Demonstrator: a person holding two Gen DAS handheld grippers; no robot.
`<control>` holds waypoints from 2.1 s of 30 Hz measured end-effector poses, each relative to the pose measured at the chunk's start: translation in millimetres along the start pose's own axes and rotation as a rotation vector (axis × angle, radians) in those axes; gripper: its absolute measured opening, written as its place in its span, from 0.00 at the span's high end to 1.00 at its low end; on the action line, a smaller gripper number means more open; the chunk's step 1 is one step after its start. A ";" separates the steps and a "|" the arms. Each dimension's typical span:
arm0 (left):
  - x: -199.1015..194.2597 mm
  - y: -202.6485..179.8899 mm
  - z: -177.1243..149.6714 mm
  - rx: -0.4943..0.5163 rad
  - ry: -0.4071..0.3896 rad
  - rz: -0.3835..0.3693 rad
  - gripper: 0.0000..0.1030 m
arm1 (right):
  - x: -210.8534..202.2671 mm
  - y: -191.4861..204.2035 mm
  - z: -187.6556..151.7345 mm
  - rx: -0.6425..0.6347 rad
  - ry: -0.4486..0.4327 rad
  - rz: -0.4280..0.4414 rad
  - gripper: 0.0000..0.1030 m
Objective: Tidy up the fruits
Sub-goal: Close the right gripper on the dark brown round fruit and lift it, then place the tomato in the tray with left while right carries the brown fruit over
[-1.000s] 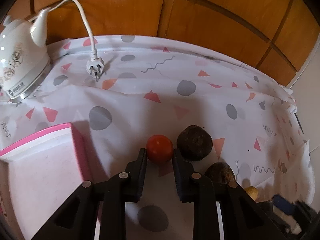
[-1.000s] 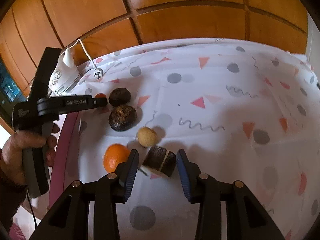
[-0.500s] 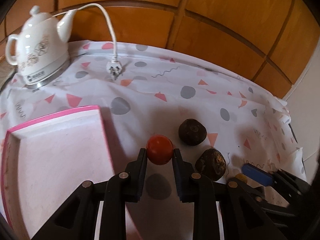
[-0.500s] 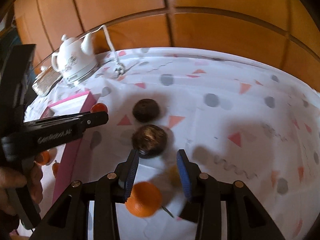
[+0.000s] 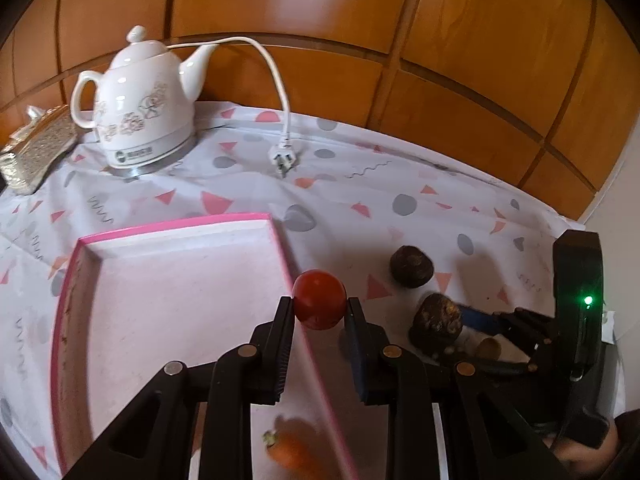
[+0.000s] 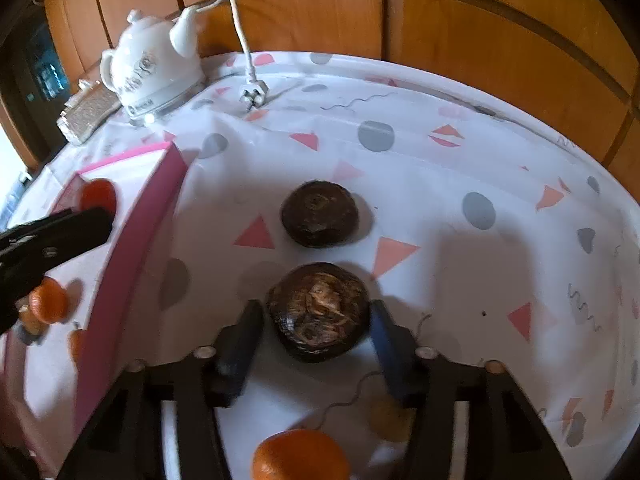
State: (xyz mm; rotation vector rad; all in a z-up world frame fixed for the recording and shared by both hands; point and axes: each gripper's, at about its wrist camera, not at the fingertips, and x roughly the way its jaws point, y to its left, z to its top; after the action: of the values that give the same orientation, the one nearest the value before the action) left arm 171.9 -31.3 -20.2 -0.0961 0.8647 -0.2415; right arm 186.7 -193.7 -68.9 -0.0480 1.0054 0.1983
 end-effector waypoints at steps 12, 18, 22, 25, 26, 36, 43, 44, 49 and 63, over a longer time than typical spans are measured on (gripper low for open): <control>-16.5 34.7 -18.0 -0.059 -0.024 0.104 0.75 | -26.0 10.5 -0.1 -0.003 -0.093 0.011 0.51; -22.1 58.5 -23.0 -0.105 -0.038 0.149 0.75 | -45.3 36.6 0.0 -0.041 -0.134 0.070 0.51; -30.2 69.7 -26.4 -0.122 -0.050 0.162 0.75 | -54.6 59.6 -2.9 -0.078 -0.150 0.105 0.51; -35.5 75.9 -29.4 -0.138 -0.056 0.168 0.75 | -59.0 73.5 -8.3 -0.100 -0.153 0.126 0.51; -37.4 78.8 -30.9 -0.144 -0.059 0.172 0.75 | -60.3 78.8 -10.7 -0.109 -0.152 0.135 0.51; -50.5 99.9 -43.4 -0.199 -0.063 0.176 0.75 | -77.0 112.9 -38.4 -0.162 -0.132 0.225 0.51; -59.8 120.7 -51.2 -0.238 -0.042 0.133 0.75 | -84.5 132.1 -57.3 -0.198 -0.117 0.269 0.51; -62.0 123.0 -52.5 -0.242 -0.047 0.140 0.75 | -84.7 135.1 -59.8 -0.204 -0.113 0.275 0.51; -69.4 129.7 -56.5 -0.255 -0.056 0.126 0.75 | -83.5 143.8 -67.2 -0.212 -0.096 0.295 0.51; -56.3 126.2 -51.4 -0.242 -0.023 0.130 0.74 | -75.1 158.6 -71.1 -0.240 -0.061 0.315 0.50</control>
State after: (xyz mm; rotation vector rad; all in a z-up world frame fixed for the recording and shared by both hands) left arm 119.2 105.7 -34.6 -0.2667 0.8709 -0.0130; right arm 58.7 -58.2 -35.7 -0.1012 0.9204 0.6047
